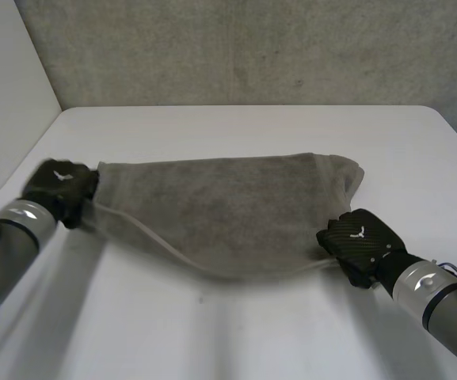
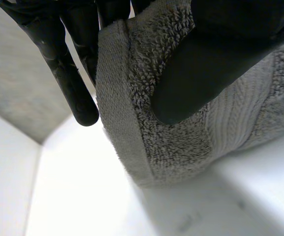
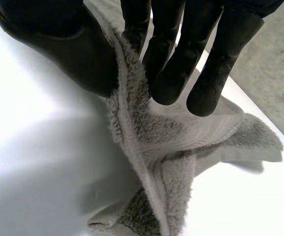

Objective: Fold the towel.

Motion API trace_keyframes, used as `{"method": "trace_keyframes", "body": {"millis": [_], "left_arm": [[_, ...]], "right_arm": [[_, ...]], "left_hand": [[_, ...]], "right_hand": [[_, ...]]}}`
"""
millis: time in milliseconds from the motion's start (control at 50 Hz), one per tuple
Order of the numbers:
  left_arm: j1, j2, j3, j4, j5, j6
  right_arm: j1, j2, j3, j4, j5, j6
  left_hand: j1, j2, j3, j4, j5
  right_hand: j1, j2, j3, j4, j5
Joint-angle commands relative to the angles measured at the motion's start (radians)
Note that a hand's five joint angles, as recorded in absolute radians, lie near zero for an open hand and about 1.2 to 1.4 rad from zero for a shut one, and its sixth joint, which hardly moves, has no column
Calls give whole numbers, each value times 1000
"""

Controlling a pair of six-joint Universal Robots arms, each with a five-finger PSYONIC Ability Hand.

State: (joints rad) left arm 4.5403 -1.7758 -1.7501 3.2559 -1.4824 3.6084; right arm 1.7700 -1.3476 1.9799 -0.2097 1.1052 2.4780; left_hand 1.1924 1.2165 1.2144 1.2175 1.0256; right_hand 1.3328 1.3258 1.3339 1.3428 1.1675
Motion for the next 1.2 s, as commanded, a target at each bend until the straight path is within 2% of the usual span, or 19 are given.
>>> {"method": "trace_keyframes", "body": {"millis": [20, 140, 180, 280, 560, 660, 740, 840, 880, 940, 980, 1000, 1020, 1040, 1160, 1200], "left_arm": [[83, 130, -126, 134, 5, -281], [85, 127, -157, 179, 5, -349], [95, 116, -166, 188, 5, -353], [103, 95, -164, 194, 5, -358], [166, 87, -169, 257, 2, -364], [169, 85, -169, 257, 2, -363], [167, 84, -170, 255, 2, -363], [167, 82, -172, 255, 2, -364], [167, 82, -172, 255, 2, -364], [167, 82, -172, 255, 2, -363], [167, 82, -172, 255, 2, -364], [167, 81, -172, 255, 4, -363], [167, 81, -172, 255, 4, -363], [167, 81, -172, 255, 5, -363], [164, 81, -172, 249, 8, -359], [161, 84, -172, 246, 8, -358]], "right_arm": [[0, 10, -23, 12, 51, 75], [-23, 41, -38, 13, 93, 119], [-37, 42, -38, 13, 99, 121], [-52, 44, -39, 13, 99, 122], [-87, 42, -46, 13, 100, 174], [-93, 45, -50, 13, 100, 210], [-98, 53, -53, 13, 100, 213], [-100, 59, -53, 15, 99, 223], [-103, 61, -58, 16, 99, 240], [-103, 64, -61, 19, 99, 248], [-109, 67, -72, 38, 97, 259], [-109, 67, -72, 38, 97, 259], [-118, 67, -76, 47, 94, 263], [-130, 67, -79, 56, 90, 266], [-147, 41, -98, 87, 90, 242], [-150, -31, -105, 95, 90, 195]], "left_hand": [[204, 180, 182, 179, 196], [204, 180, 182, 179, 196], [204, 180, 182, 179, 196], [204, 180, 182, 179, 196], [204, 180, 182, 179, 196], [204, 180, 182, 179, 196], [204, 180, 182, 179, 196], [204, 180, 182, 179, 196], [204, 180, 182, 179, 196], [204, 180, 182, 179, 196], [204, 180, 182, 179, 196], [204, 180, 182, 179, 196], [204, 180, 182, 179, 196], [204, 180, 182, 179, 196], [204, 180, 182, 179, 196], [204, 180, 182, 179, 196]], "right_hand": [[63, 70, 62, 54, 54], [-91, -84, -92, -101, -100], [-319, -312, -320, -329, -328], [-478, -471, -479, -488, -487], [-508, -501, -509, -518, -517], [-660, -653, -661, -670, -669], [-664, -657, -665, -674, -673], [-625, -618, -627, -635, -635], [-503, -496, -504, -513, -512], [-443, -436, -444, -453, -453], [-181, -174, -182, -191, -190], [-179, -172, -180, -189, -188], [24, 31, 23, 14, 15], [63, 70, 62, 53, 54], [63, 70, 62, 54, 54], [63, 70, 62, 54, 54]]}}
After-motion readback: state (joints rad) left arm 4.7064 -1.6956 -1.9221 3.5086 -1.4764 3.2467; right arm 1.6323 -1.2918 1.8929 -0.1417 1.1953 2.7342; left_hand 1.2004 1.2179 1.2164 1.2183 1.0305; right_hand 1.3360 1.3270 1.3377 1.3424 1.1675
